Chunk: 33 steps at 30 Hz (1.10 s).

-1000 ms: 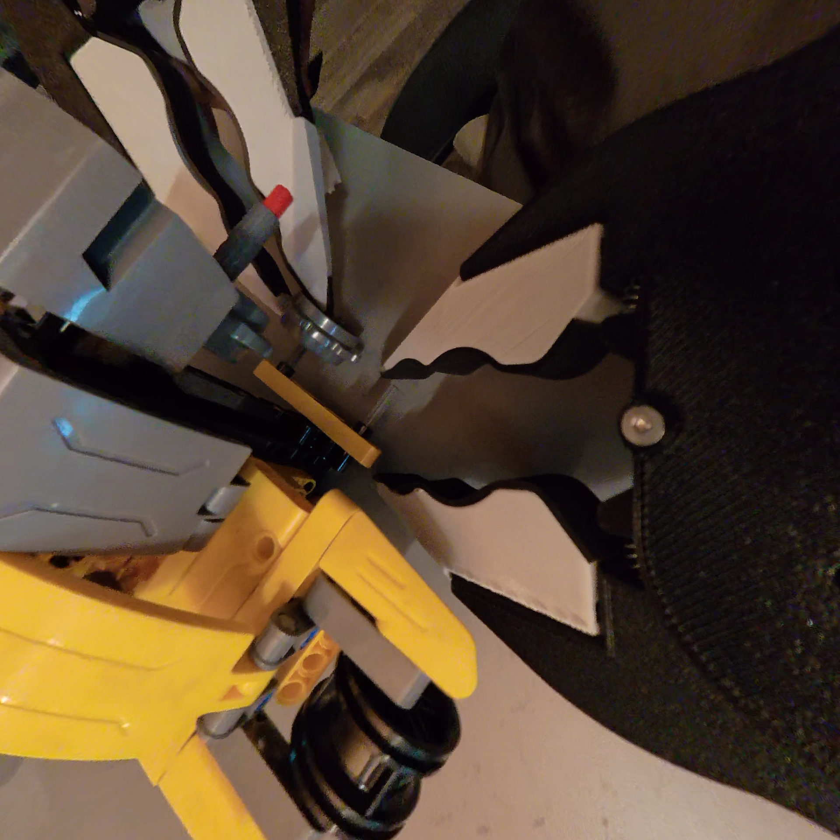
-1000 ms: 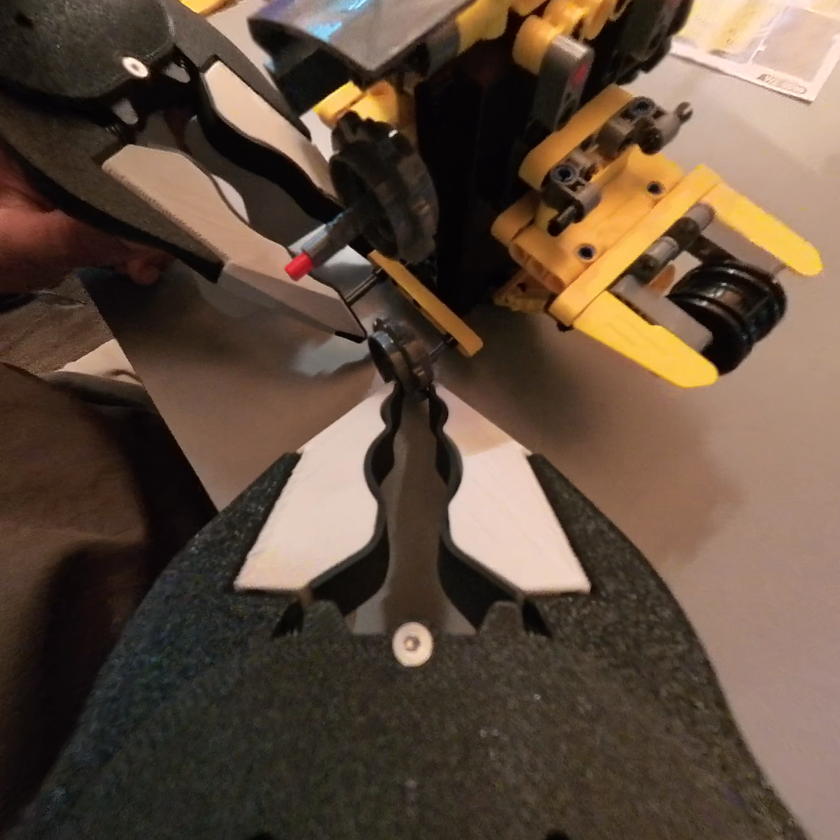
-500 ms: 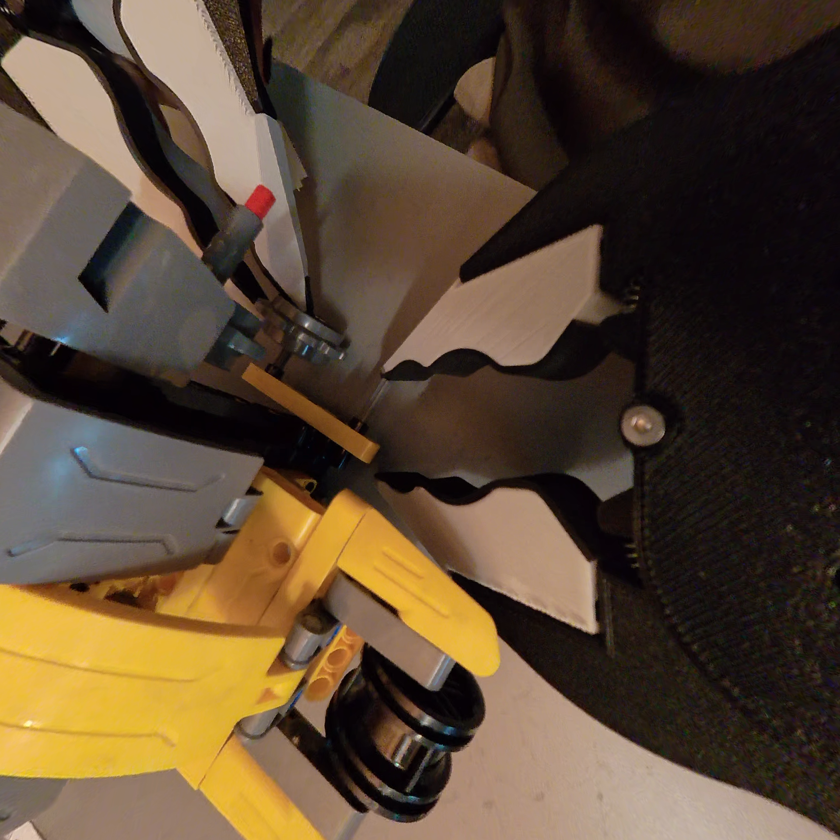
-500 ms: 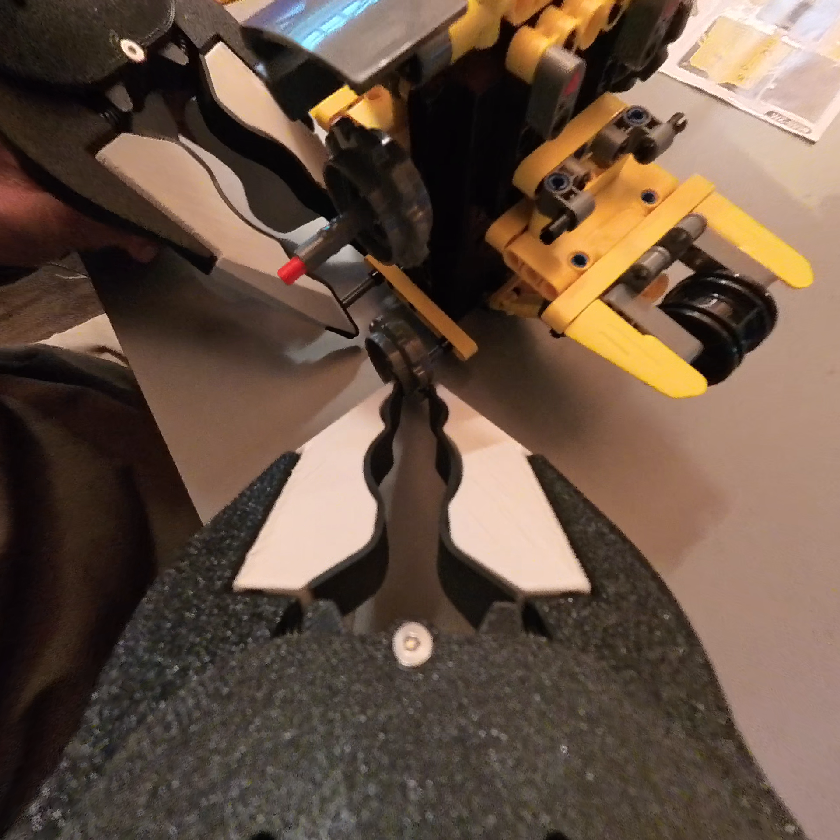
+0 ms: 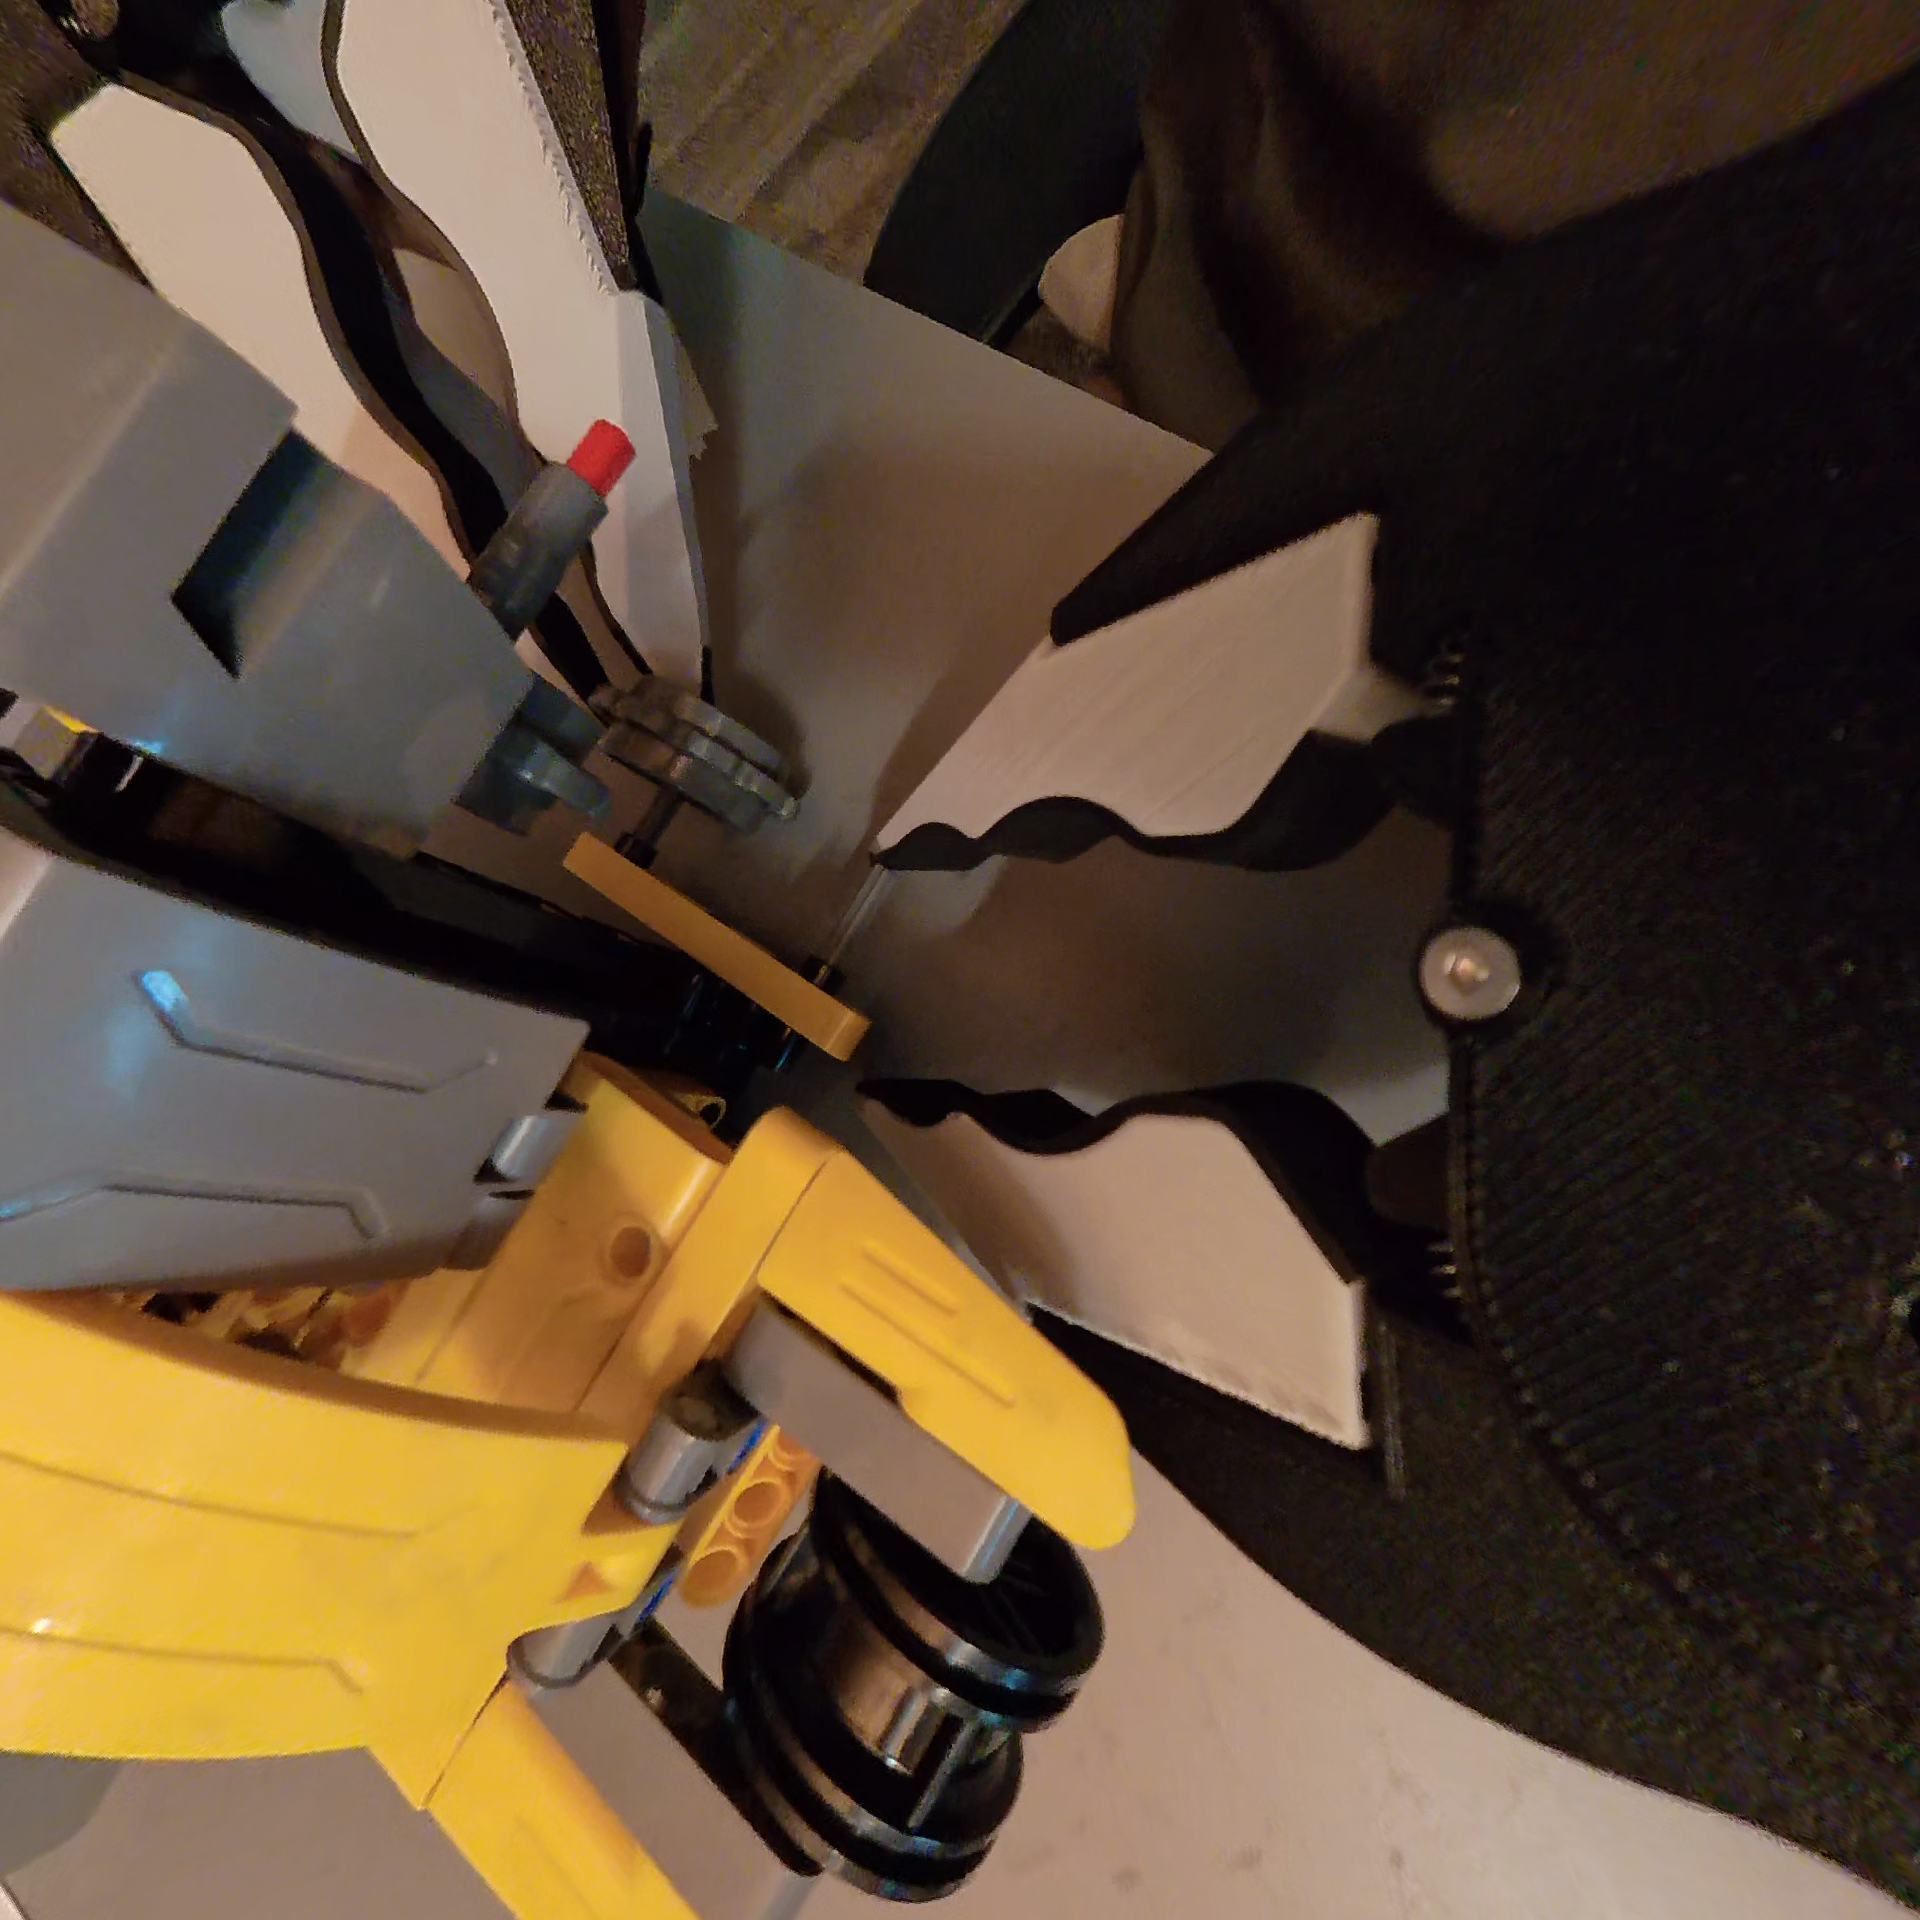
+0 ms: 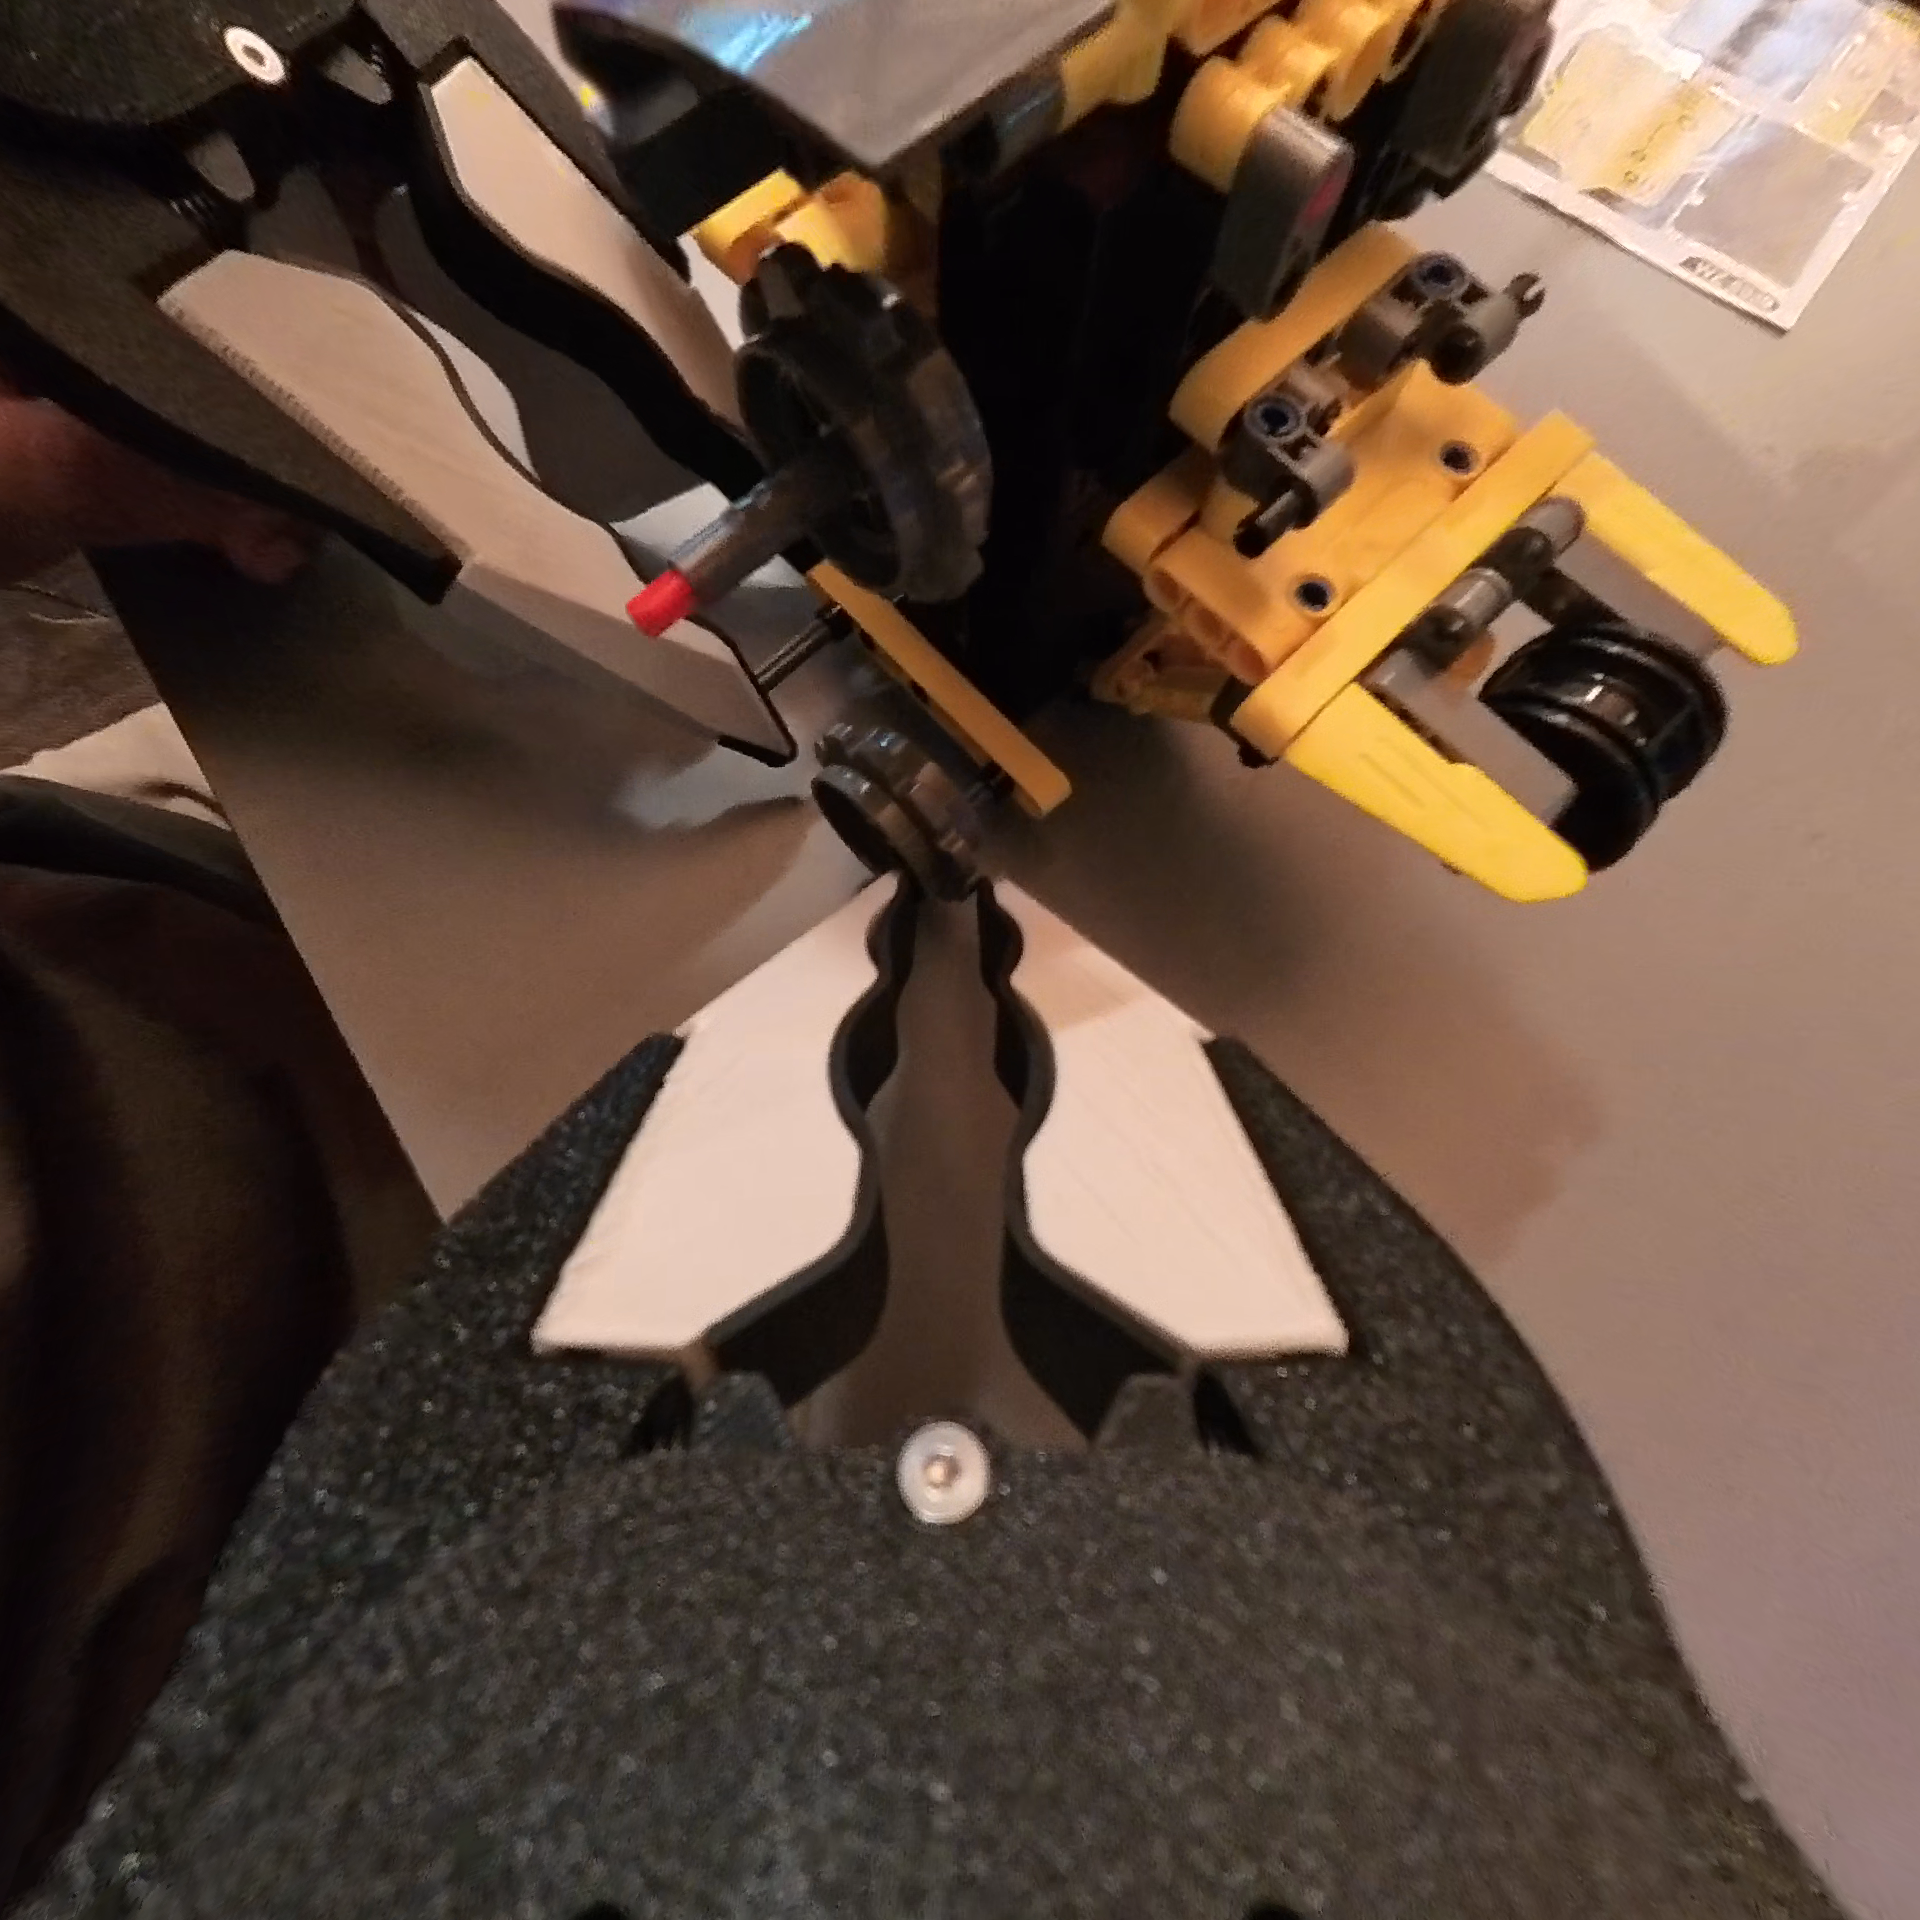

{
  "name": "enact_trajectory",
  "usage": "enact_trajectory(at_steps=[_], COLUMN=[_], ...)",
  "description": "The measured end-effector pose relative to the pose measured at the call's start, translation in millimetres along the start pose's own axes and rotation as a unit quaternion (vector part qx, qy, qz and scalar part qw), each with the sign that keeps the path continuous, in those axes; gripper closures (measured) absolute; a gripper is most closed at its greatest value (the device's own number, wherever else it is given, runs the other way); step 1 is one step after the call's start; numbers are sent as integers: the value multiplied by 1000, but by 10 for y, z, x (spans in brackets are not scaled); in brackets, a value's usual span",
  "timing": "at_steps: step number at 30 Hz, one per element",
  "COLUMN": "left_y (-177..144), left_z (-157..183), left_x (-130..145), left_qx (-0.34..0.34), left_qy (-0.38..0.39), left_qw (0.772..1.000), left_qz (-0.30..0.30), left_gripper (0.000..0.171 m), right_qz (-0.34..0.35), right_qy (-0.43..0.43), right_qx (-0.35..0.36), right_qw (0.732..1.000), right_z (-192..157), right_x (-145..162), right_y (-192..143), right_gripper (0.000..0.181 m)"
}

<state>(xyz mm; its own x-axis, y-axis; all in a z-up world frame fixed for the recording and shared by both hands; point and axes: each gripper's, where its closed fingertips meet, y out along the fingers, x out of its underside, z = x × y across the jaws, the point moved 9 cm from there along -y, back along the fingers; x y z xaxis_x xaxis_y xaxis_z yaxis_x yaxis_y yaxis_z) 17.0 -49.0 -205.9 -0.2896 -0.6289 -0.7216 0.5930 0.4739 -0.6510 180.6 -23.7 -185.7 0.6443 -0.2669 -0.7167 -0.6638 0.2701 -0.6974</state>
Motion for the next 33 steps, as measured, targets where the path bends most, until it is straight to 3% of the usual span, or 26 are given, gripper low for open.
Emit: enact_trajectory(at_steps=[13,33], left_y=[-1,-2], left_z=[17,28], left_x=[6,12], left_qx=[-9,-11], left_qy=[6,7], left_qw=[1000,1000], left_qz=[-1,-2], left_gripper=[133,134], right_qz=[10,-9], right_qy=[58,55], right_qx=[-6,17], right_qw=[998,998], right_z=[7,-31], right_x=[112,45], right_y=[-67,-43], right_gripper=[170,170])
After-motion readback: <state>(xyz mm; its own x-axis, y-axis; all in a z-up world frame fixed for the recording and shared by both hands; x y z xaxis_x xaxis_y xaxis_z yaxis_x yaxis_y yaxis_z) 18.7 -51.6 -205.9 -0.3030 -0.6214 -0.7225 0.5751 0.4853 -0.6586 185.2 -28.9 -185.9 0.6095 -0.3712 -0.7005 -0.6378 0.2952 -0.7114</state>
